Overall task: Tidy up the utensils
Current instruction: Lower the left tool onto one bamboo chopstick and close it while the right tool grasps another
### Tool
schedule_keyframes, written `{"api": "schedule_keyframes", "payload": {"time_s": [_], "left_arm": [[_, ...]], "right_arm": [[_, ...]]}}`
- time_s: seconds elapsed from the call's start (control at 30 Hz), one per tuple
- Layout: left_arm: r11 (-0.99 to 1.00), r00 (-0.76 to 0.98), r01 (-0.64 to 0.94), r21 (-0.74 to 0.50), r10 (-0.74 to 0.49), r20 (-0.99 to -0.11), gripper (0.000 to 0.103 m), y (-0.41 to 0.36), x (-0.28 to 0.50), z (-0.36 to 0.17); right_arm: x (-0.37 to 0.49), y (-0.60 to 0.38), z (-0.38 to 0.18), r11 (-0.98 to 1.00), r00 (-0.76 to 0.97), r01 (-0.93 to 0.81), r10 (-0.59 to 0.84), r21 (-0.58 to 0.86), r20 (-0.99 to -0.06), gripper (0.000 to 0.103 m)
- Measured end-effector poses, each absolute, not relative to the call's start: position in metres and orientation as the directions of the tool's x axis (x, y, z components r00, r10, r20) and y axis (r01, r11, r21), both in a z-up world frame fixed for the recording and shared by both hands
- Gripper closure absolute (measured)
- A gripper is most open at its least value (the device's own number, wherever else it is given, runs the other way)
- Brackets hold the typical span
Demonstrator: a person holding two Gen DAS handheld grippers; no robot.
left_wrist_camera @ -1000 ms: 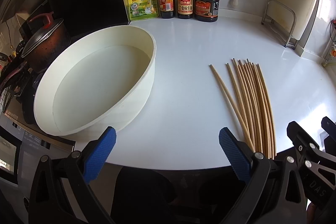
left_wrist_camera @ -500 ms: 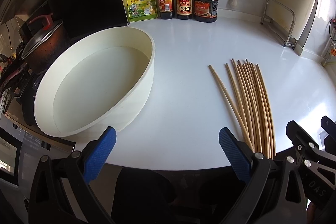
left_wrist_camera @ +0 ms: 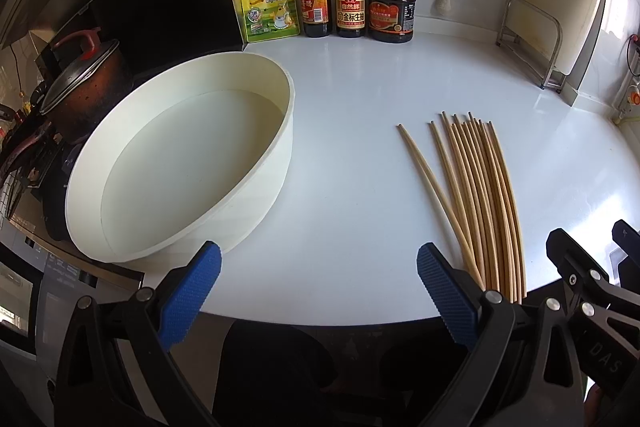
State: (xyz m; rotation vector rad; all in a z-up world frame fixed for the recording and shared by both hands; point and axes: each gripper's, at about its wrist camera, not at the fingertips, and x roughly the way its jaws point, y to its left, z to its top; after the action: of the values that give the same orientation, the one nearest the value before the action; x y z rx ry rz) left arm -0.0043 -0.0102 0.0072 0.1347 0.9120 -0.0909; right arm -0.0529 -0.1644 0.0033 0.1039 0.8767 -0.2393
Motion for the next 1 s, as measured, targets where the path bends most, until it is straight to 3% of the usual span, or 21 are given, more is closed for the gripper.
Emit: {"api": "schedule_keyframes", "payload": {"time_s": [0.73,1.0], "left_arm": [[0.974,0.511,0.226,-0.009,-0.126,-0.85,0.006,-0.049,0.028,-0.038],[0.983,0.479,0.186,-0.012,-0.101,-0.872,0.006,-0.058,0.044,-0.054]], "right_arm": [[-0.031,-0.237,-0.05,0.946,0.554,0.318,-0.135,0.059,-0.821,0.009],[-0.001,-0.243,-0.067,0.95,0.509,0.308,-0.129,0.04,-0.851,0.009]]}}
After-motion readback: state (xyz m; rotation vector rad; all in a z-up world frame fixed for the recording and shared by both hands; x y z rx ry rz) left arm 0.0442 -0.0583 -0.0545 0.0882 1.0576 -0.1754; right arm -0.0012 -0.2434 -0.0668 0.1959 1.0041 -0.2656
